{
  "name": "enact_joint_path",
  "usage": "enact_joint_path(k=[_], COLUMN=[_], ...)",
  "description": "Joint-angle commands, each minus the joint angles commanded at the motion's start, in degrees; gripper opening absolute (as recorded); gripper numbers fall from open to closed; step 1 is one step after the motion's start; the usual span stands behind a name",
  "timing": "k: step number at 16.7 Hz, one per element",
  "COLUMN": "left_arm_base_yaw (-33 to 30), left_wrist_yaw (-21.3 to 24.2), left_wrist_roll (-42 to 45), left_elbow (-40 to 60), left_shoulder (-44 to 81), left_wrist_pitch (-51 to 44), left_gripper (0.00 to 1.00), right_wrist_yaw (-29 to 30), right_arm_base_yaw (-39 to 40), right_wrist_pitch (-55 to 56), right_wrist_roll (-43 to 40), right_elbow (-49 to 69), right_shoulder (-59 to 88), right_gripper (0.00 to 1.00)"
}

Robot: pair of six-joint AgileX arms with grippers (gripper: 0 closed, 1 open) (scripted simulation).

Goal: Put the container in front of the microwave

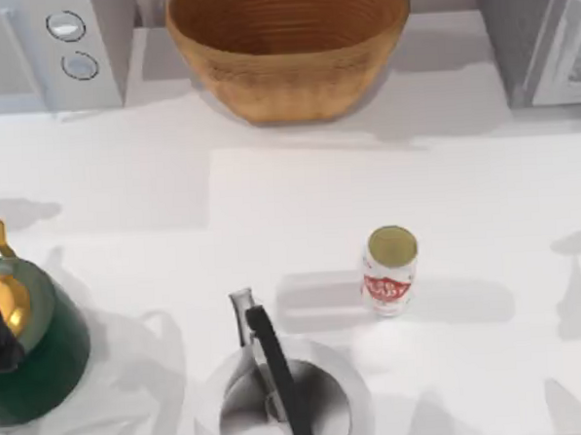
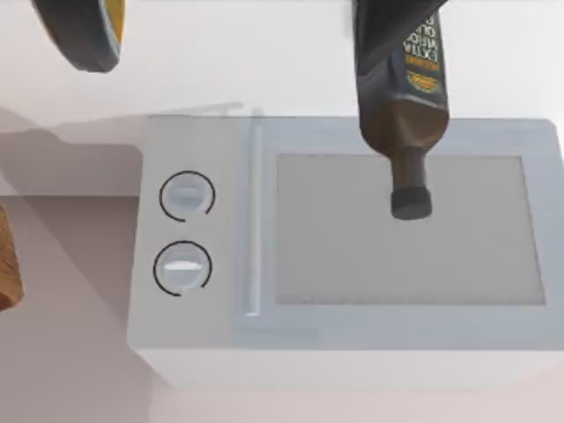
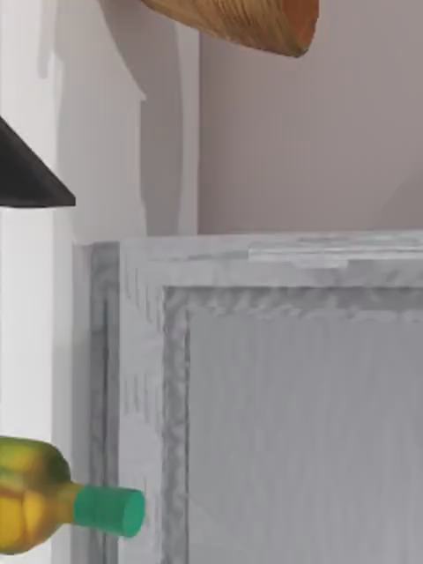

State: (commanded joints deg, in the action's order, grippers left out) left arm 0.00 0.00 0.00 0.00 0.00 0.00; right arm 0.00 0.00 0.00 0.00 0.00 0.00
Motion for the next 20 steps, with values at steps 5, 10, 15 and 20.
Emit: enact_joint_path(k=[5, 10, 15, 20], left_arm_base_yaw=[-1.9, -9.5, -19.5, -29.5], left_wrist_yaw=[0.3, 0.9, 0.3, -0.6], left_wrist_roll=[-0.1, -0.4, -0.8, -2.2], left_elbow=[3.4, 21.1, 51.0, 83.8], left_shoulder=[3.4, 20.7, 51.1, 85.1], left_wrist_pitch=[-2.4, -13.9, -32.3, -52.6], left_gripper=[1.0, 1.0, 1.0, 1.0], right_wrist_yaw=[0.0, 0.0, 0.0, 0.0], right_arm_base_yaw=[0.0, 0.0, 0.0, 0.0], right_wrist_pitch=[0.0, 0.0, 0.0, 0.0], right_wrist_roll=[0.0, 0.0, 0.0, 0.0], right_elbow=[0.0, 0.0, 0.0, 0.0], right_shoulder=[0.0, 0.0, 0.0, 0.0], right_gripper=[1.0, 1.0, 1.0, 1.0])
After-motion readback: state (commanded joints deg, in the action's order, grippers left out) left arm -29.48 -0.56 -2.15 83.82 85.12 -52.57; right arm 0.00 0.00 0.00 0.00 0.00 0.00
